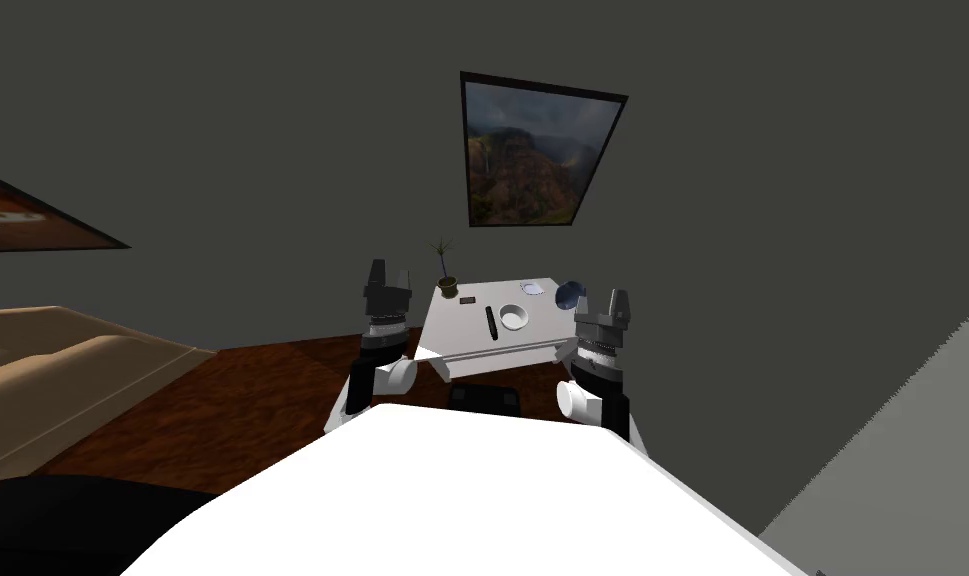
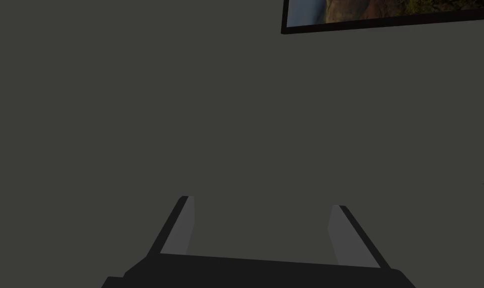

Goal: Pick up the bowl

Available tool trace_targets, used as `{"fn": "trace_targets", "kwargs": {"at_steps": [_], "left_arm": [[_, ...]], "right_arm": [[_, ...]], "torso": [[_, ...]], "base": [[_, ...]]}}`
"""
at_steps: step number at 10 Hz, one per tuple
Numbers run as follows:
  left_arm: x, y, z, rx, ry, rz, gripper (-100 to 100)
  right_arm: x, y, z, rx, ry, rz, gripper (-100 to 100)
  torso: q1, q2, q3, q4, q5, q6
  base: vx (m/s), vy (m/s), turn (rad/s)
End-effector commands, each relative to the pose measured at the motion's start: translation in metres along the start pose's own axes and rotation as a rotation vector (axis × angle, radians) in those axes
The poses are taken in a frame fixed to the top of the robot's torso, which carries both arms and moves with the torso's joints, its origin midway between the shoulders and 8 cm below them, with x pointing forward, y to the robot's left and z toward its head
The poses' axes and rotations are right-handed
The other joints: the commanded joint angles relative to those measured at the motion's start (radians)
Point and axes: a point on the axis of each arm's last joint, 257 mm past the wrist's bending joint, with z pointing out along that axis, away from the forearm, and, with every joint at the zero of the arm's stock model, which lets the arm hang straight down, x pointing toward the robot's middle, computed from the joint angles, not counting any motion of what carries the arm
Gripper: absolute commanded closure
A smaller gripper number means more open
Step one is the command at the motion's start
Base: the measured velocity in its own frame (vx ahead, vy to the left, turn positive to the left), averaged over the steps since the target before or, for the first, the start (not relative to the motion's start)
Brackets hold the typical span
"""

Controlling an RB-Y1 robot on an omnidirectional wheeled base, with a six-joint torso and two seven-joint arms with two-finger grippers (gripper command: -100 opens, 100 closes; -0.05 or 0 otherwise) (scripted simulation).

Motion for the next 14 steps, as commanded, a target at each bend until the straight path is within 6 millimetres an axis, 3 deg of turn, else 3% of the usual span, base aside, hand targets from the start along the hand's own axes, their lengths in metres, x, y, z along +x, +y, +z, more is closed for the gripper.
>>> {"fn": "trace_targets", "kwargs": {"at_steps": [1,10,14], "left_arm": [[0.0,0.0,0.0,0.0,0.0,0.0,0],[0.0,0.0,0.0,0.0,0.0,0.0,0],[0.0,0.0,0.0,0.0,0.0,0.0,0]], "right_arm": [[0.004,-0.004,-0.001,0.007,0.033,-0.004,-100],[0.024,-0.077,-0.021,0.133,0.227,-0.042,-100],[0.028,-0.121,-0.035,0.209,0.326,-0.097,-100]], "torso": [[0.0,0.0,0.0,0.0,0.0,0.0],[0.003,0.003,0.002,0.001,0.001,0.0],[0.003,0.005,0.003,0.001,0.001,0.0]], "base": [[0.001,0.016,0.04],[-0.04,0.059,0.069],[-0.068,0.058,0.088]]}}
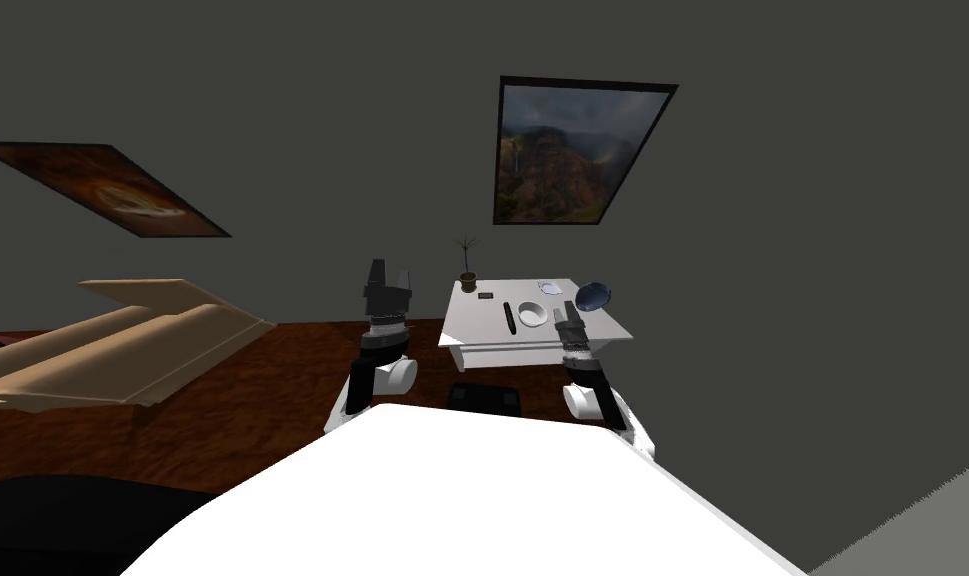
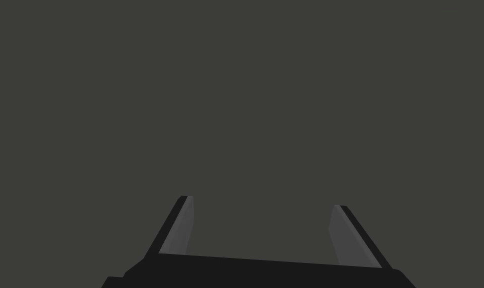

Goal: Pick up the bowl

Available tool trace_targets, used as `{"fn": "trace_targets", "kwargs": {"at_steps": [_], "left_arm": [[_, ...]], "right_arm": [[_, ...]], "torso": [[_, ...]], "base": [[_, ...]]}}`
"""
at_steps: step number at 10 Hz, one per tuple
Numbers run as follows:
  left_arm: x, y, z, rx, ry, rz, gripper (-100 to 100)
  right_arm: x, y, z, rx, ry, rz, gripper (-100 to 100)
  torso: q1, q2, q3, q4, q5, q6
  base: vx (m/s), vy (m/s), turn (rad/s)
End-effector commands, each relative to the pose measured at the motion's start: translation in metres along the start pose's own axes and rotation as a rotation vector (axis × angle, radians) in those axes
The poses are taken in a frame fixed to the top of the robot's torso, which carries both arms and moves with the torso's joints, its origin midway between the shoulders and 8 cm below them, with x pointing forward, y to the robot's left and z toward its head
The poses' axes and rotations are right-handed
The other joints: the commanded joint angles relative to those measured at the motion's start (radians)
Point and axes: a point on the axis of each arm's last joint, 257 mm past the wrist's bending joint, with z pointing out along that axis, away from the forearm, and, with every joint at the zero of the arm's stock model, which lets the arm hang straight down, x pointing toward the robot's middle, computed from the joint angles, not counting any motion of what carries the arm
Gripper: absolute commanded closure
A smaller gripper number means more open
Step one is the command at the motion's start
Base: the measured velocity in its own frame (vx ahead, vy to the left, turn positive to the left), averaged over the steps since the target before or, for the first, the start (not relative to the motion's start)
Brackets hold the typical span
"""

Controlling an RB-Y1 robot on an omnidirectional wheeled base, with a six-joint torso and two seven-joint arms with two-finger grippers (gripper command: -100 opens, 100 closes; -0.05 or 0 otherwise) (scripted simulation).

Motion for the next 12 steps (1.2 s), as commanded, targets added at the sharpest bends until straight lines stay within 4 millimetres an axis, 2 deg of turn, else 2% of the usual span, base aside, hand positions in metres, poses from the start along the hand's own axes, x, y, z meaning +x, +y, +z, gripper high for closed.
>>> {"fn": "trace_targets", "kwargs": {"at_steps": [1,5,6,12], "left_arm": [[0.0,0.0,0.0,0.0,0.0,0.0,0],[0.0,0.0,0.0,0.0,0.0,0.0,0],[0.0,0.0,0.0,0.0,0.0,0.0,0],[0.0,0.0,0.0,0.0,0.0,0.0,0]], "right_arm": [[0.0,-0.018,-0.006,0.033,0.018,-0.014,-100],[0.004,-0.059,-0.015,0.112,0.093,-0.075,-100],[0.004,-0.06,-0.015,0.114,0.093,-0.075,-100],[0.004,-0.126,-0.039,0.246,0.224,-0.203,-100]], "torso": [[0.0,0.0,0.0,0.0,0.0,0.0],[-0.001,-0.002,-0.001,0.0,0.0,0.0],[-0.001,-0.002,-0.001,0.0,0.0,0.0],[-0.001,-0.003,-0.001,0.0,0.0,0.0]], "base": [[-0.045,0.046,0.049],[-0.044,0.049,0.086],[-0.017,0.018,-0.002],[-0.034,0.048,0.106]]}}
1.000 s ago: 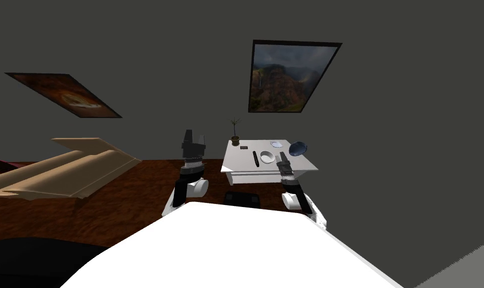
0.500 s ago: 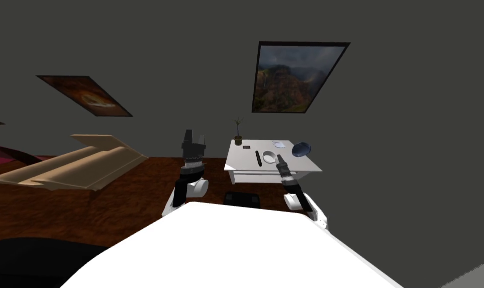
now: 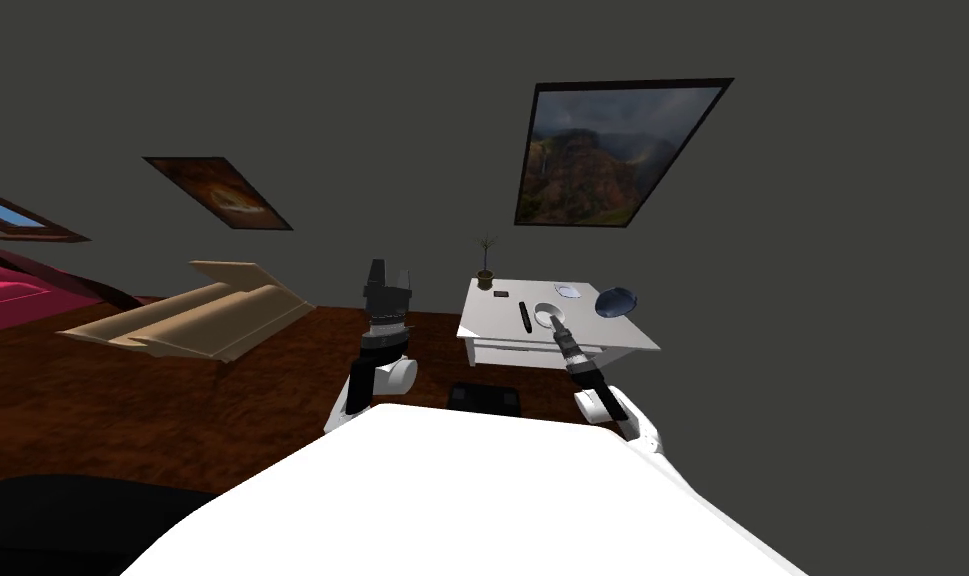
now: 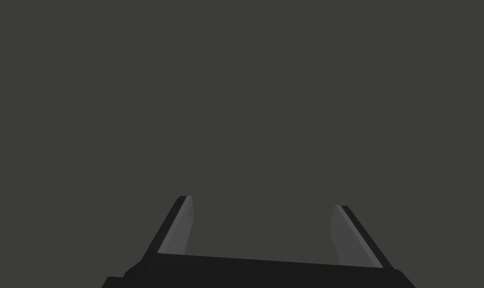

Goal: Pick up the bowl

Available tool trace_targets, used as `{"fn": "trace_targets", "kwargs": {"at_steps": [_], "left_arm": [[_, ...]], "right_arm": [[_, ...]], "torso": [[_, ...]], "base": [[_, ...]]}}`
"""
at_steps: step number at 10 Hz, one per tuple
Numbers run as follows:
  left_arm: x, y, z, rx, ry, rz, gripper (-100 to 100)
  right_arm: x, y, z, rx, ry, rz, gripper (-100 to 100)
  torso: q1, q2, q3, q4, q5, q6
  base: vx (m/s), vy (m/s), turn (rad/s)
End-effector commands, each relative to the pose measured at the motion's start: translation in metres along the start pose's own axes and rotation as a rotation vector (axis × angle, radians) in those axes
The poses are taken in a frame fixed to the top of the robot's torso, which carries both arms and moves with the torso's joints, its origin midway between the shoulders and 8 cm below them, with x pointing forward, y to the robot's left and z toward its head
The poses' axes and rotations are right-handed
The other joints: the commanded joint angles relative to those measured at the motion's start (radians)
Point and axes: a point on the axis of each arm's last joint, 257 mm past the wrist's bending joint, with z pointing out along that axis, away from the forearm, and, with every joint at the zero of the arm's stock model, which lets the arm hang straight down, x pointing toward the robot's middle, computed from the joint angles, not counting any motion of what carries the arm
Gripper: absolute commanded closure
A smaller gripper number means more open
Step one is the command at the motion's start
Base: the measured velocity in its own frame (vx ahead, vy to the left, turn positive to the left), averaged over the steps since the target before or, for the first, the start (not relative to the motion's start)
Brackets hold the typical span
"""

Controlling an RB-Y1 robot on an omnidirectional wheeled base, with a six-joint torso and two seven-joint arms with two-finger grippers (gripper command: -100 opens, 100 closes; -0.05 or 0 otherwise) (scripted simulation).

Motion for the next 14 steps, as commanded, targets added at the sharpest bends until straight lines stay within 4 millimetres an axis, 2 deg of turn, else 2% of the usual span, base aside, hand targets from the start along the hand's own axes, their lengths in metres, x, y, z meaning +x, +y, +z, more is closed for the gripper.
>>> {"fn": "trace_targets", "kwargs": {"at_steps": [1,6,9,10,11,14], "left_arm": [[0.0,0.0,0.0,0.0,0.0,0.0,0],[0.0,0.0,0.0,0.0,0.0,0.0,0],[0.0,0.0,0.0,0.0,0.0,0.0,0],[0.0,0.0,0.0,0.0,0.0,0.0,0],[0.0,0.0,0.0,0.0,0.0,0.0,0],[0.0,0.0,0.0,0.0,0.0,0.0,0]], "right_arm": [[0.001,-0.011,-0.001,0.021,0.007,-0.009,-100],[0.01,-0.071,-0.018,0.136,0.155,-0.177,-100],[0.006,-0.105,-0.035,0.21,0.208,-0.246,-100],[0.005,-0.11,-0.038,0.22,0.209,-0.247,-100],[0.003,-0.126,-0.046,0.251,0.261,-0.314,-100],[-0.006,-0.156,-0.066,0.319,0.316,-0.388,-100]], "torso": [[0.0,0.0,0.0,0.0,0.0,0.0],[0.001,-0.001,0.0,0.0,0.0,0.0],[0.0,-0.001,-0.001,0.0,0.0,-0.001],[0.0,-0.001,-0.001,0.0,0.0,0.0],[-0.001,-0.002,-0.001,0.0,0.0,0.0],[0.0,-0.002,-0.001,0.0,0.0,0.0]], "base": [[-0.009,0.016,-0.01],[-0.018,0.047,0.138],[-0.007,0.043,0.115],[0.006,0.017,-0.01],[0.001,0.034,0.193],[0.006,0.037,0.127]]}}
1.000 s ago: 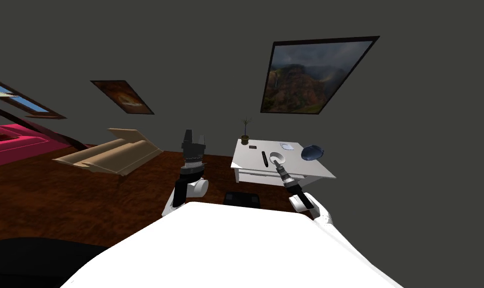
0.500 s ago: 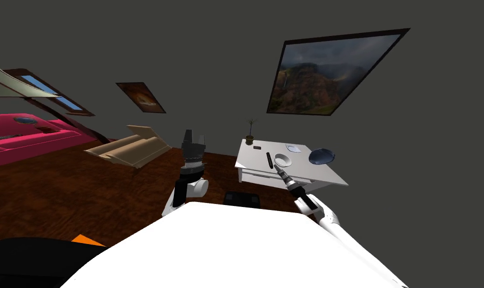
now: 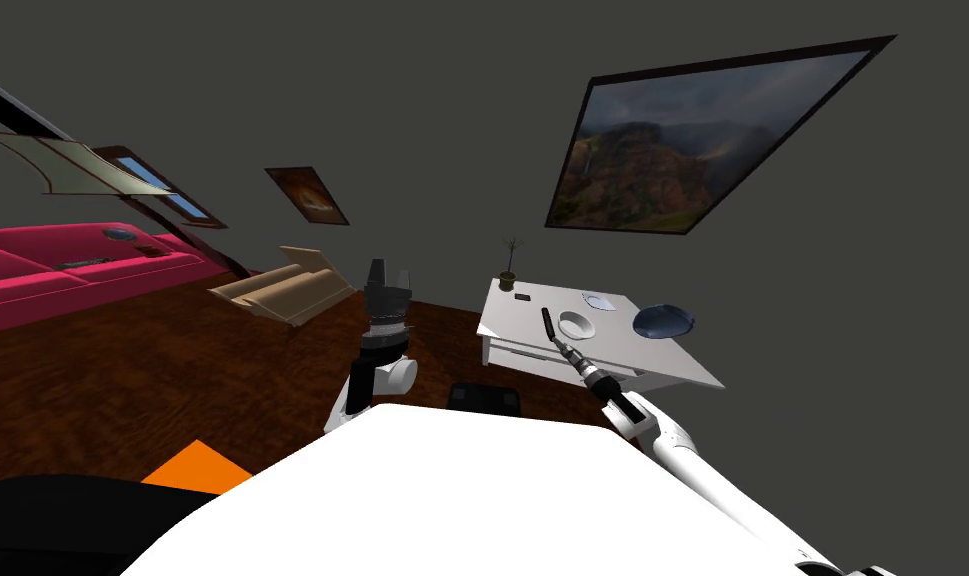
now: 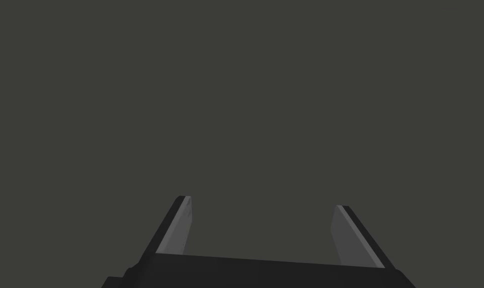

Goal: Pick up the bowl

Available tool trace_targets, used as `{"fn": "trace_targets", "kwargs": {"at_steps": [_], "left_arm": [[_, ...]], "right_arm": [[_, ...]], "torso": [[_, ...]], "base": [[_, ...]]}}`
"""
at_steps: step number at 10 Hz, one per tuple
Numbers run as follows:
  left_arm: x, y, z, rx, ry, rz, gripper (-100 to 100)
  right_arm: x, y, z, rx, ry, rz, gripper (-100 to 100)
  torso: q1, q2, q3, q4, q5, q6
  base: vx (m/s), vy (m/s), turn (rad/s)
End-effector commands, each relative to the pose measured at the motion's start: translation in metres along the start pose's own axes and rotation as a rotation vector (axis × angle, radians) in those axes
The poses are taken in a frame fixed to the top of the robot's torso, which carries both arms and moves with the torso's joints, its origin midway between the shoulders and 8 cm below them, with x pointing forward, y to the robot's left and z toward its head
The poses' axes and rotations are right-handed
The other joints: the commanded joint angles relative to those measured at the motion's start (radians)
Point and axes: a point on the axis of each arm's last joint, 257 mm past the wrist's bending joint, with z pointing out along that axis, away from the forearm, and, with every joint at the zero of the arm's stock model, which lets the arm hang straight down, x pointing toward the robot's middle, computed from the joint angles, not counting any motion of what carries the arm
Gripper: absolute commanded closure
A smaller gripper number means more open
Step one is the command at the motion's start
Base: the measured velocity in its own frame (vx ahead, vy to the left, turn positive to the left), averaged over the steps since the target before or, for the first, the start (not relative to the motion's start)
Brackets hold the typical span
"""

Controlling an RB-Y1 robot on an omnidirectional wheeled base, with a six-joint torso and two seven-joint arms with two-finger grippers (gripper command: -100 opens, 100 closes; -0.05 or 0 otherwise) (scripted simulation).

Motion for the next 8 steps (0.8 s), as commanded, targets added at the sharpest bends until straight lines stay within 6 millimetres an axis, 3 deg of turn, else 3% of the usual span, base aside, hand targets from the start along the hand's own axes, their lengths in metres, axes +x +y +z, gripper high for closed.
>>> {"fn": "trace_targets", "kwargs": {"at_steps": [1,6,8], "left_arm": [[0.0,0.0,0.0,0.0,0.0,0.0,0],[0.0,0.0,0.0,0.0,0.0,0.0,0],[0.0,0.0,0.0,0.0,0.0,0.0,0]], "right_arm": [[0.001,-0.009,-0.002,0.015,0.009,-0.011,-100],[0.009,-0.082,-0.032,0.149,0.167,-0.23,-100],[0.01,-0.099,-0.042,0.177,0.218,-0.302,-100]], "torso": [[0.0,0.0,0.0,0.0,0.0,0.0],[-0.001,0.0,0.0,0.0,0.0,0.0],[-0.001,0.0,0.0,0.0,0.0,0.0]], "base": [[0.002,0.014,-0.013],[0.009,0.029,0.161],[0.017,0.022,0.133]]}}
